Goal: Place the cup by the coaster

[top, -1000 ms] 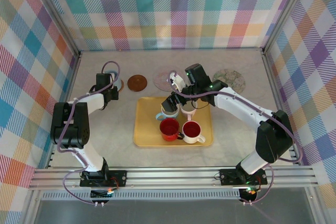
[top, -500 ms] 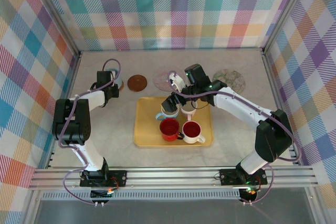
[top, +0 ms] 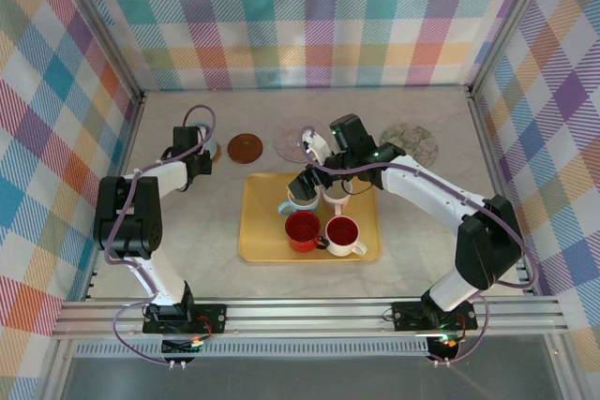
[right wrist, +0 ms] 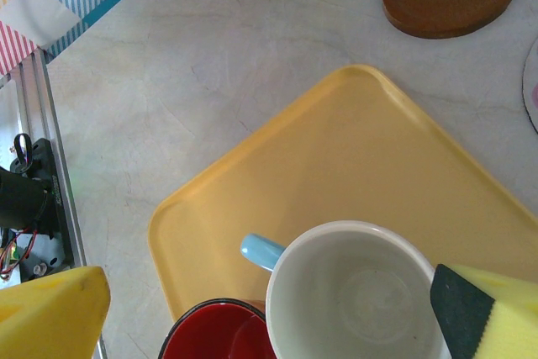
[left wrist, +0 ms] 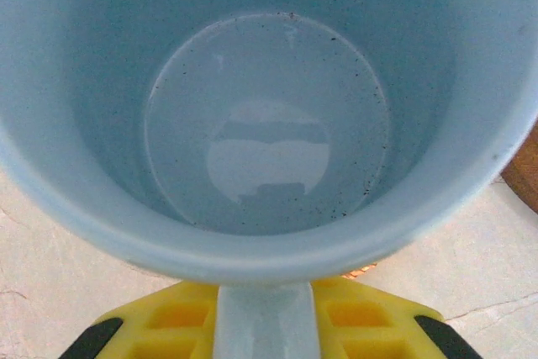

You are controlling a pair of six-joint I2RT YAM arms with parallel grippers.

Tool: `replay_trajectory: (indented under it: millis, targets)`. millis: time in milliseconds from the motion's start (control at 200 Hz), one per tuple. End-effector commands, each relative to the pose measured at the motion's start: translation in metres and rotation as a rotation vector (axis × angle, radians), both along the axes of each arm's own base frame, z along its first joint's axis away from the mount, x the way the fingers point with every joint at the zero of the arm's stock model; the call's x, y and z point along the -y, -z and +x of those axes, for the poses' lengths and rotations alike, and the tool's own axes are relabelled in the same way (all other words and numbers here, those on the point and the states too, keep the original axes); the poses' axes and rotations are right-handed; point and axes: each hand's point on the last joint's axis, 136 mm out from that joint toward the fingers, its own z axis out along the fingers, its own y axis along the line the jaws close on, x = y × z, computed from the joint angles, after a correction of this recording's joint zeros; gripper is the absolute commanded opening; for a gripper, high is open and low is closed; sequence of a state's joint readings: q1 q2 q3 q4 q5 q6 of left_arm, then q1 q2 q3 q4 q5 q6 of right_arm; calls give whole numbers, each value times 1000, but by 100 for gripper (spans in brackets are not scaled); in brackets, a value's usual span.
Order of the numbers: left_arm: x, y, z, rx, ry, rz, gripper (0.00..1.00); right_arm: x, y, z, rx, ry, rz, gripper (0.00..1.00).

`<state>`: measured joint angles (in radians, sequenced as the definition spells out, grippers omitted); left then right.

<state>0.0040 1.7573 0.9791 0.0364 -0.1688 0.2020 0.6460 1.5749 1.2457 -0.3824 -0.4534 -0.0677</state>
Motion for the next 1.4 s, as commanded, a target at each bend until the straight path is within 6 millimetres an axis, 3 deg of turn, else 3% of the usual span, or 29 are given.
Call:
replay_trajectory:
  millis: [0, 465, 610, 800, 1105, 1250, 1395]
  targets:
    - [-12, -38, 20, 125, -25, 32, 1, 1, -6, 2, 29, -10, 9, 99]
    - [-11, -34, 14, 90, -18, 29, 22, 2, -7, 4, 46, 3, 12, 99]
    - [-11, -33, 13, 81, -17, 26, 23, 4, -8, 4, 55, 6, 10, 99]
    - [-11, -32, 12, 74, -18, 28, 34, 4, -6, 6, 61, 16, 6, 99]
    - [-11, -32, 11, 67, -19, 25, 39, 6, -9, 4, 69, 17, 11, 99]
    - [-11, -35, 9, 75, -28, 15, 53, 6, -11, 5, 73, 18, 13, 99]
    - [-13, -53, 8, 118, -53, 10, 73, 5, -14, 3, 76, 10, 22, 99]
